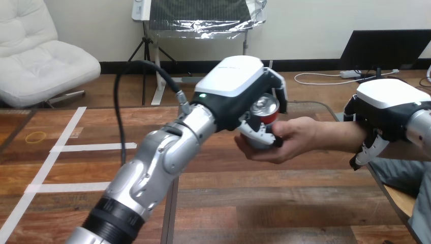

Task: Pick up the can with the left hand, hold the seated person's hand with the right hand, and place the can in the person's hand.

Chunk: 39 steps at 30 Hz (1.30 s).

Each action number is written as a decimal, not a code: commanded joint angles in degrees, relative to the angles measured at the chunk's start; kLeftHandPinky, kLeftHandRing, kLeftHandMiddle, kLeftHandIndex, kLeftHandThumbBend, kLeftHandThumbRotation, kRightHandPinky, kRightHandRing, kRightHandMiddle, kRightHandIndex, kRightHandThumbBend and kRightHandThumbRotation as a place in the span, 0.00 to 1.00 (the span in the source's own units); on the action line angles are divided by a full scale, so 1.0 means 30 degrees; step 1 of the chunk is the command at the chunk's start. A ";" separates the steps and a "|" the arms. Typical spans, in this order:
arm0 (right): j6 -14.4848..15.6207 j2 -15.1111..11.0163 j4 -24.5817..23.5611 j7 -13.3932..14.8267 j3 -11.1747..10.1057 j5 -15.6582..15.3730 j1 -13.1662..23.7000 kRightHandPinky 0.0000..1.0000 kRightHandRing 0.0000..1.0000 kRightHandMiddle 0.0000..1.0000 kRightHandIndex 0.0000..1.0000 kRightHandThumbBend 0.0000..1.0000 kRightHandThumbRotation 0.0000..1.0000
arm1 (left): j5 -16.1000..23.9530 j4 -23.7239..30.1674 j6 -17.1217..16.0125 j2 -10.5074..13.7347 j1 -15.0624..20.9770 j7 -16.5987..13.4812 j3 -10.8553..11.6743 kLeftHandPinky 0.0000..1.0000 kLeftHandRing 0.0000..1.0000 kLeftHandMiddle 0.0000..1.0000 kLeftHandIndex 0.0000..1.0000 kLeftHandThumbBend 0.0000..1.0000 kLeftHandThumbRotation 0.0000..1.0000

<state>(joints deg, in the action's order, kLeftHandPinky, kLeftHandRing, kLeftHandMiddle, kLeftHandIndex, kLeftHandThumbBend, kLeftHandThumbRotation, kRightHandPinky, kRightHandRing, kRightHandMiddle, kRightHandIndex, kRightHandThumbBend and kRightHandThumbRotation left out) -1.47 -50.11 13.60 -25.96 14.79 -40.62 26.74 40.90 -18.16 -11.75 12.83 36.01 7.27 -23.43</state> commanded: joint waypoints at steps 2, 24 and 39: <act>0.0226 -0.0666 -0.0699 0.0188 -0.1066 -0.0094 0.1610 0.51 0.45 0.49 0.49 0.76 0.00 | -0.0060 -0.0266 0.0003 -0.0551 0.1680 -0.0445 -0.0056 0.29 0.35 0.44 0.46 0.64 0.00; 0.0157 -0.0769 -0.0783 0.0065 -0.1184 0.0203 0.1280 0.47 0.47 0.50 0.49 0.76 0.00 | 0.0201 -0.0403 0.0080 -0.0858 0.1270 -0.0555 -0.0263 0.29 0.35 0.43 0.46 0.65 0.00; -0.0091 -0.0801 -0.0755 0.0323 -0.1333 0.0440 0.0979 0.35 0.40 0.46 0.48 0.76 0.00 | 0.0239 -0.0405 0.0128 -0.0686 0.1070 -0.0402 -0.0309 0.30 0.36 0.45 0.46 0.64 0.00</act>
<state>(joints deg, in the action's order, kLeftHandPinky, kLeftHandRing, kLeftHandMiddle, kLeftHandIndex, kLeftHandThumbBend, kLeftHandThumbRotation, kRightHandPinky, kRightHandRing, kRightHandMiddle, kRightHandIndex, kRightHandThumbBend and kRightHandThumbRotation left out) -1.48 -50.11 13.60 -26.11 14.78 -40.16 26.71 41.34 -18.79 -11.71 10.55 36.64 6.08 -23.74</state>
